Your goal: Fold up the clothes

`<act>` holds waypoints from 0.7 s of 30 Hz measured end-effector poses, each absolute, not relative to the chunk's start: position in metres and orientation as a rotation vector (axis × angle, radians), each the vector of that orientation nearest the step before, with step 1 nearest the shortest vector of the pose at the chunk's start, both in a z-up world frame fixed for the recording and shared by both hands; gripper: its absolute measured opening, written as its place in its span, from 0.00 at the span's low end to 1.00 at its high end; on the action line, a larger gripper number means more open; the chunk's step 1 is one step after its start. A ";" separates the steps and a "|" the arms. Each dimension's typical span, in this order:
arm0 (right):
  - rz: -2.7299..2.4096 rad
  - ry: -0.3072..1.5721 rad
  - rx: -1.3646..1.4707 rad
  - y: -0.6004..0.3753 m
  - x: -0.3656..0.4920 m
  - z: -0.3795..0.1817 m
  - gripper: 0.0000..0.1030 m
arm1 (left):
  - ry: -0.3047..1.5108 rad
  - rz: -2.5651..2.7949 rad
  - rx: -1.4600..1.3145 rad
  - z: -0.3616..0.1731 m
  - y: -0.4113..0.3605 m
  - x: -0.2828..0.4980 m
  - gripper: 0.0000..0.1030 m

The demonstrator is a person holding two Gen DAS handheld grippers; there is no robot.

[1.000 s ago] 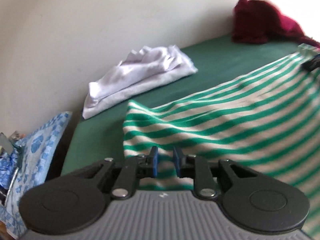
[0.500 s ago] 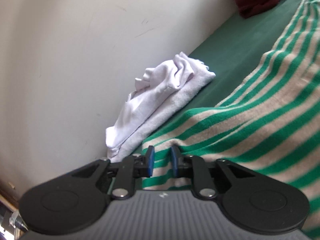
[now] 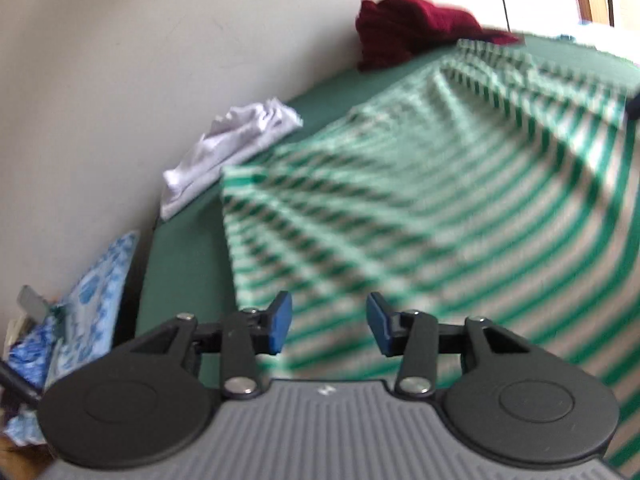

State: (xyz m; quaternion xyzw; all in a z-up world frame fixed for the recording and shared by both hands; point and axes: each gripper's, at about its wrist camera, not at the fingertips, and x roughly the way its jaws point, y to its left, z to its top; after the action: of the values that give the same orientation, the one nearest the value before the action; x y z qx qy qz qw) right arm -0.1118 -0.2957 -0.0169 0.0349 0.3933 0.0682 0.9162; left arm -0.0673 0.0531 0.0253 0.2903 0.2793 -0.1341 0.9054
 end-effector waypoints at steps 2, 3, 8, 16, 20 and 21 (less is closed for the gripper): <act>0.019 0.792 0.037 -0.309 -0.125 -0.018 0.00 | 0.516 -0.242 0.607 0.015 0.064 -0.070 0.52; -0.006 0.785 0.043 -0.316 -0.130 -0.019 0.00 | 0.498 -0.236 0.600 0.013 0.069 -0.068 0.64; -0.103 0.733 0.102 -0.313 -0.152 -0.004 0.23 | 0.480 -0.236 0.564 0.014 0.086 -0.058 0.70; -0.325 0.711 0.094 -0.337 -0.229 0.005 0.78 | 0.496 -0.160 0.537 0.039 0.098 -0.135 0.70; -0.350 0.774 0.214 -0.361 -0.244 -0.019 0.48 | 0.531 -0.127 0.507 0.043 0.082 -0.172 0.73; -0.340 0.752 0.195 -0.359 -0.246 -0.019 0.39 | 0.545 -0.125 0.504 0.043 0.074 -0.178 0.74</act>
State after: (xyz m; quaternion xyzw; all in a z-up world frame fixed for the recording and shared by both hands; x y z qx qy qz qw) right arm -0.2461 -0.3588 -0.0195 0.0948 0.3649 -0.1650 0.9114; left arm -0.1783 0.0744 0.0428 0.2463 0.2663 -0.0611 0.9299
